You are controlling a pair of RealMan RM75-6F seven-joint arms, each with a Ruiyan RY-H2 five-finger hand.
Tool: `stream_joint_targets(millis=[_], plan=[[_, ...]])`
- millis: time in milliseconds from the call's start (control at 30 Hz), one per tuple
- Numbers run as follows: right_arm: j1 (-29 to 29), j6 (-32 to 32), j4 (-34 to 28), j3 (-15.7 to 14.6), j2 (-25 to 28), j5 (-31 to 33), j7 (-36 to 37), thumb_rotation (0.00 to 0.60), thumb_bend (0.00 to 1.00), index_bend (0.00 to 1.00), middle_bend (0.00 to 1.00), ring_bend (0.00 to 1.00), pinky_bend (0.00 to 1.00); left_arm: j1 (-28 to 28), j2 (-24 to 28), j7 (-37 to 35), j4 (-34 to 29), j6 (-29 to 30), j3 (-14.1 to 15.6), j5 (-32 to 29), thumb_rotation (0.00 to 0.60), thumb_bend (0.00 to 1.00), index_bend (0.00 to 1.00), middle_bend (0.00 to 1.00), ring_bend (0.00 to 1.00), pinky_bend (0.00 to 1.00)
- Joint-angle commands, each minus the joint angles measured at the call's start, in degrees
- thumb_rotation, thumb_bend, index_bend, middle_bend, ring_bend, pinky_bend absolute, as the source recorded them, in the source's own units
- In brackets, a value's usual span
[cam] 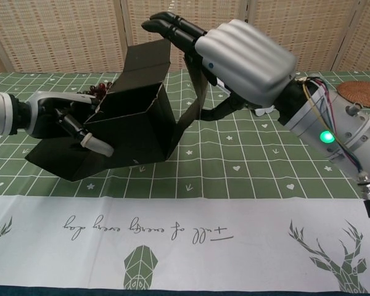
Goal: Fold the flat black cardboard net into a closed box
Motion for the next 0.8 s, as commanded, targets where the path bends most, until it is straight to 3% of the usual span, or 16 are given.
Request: stream_joint_targets(millis=[33, 800], plan=[[-0.1, -0.9, -1.5, -0.1, 0.7, 0.5, -1.3, 0.6, 0.13, 0.0, 0.0, 0.62, 0.96, 0.3, -0.6, 1.1, 0.0, -0.5, -0.4, -0.9, 0.6, 0.1, 0.21, 0.18, 0.5, 0.84], [-2.3, -1.3, -7.2, -2.9, 4.5, -1.6, -7.1, 0.6, 0.0, 0.0, 0.0, 0.56, 0.96, 1.7, -1.8, 3.4, 0.7, -1.6, -1.2, -2.3, 0.6, 0.1, 0.21, 0.18, 0.5, 0.84]])
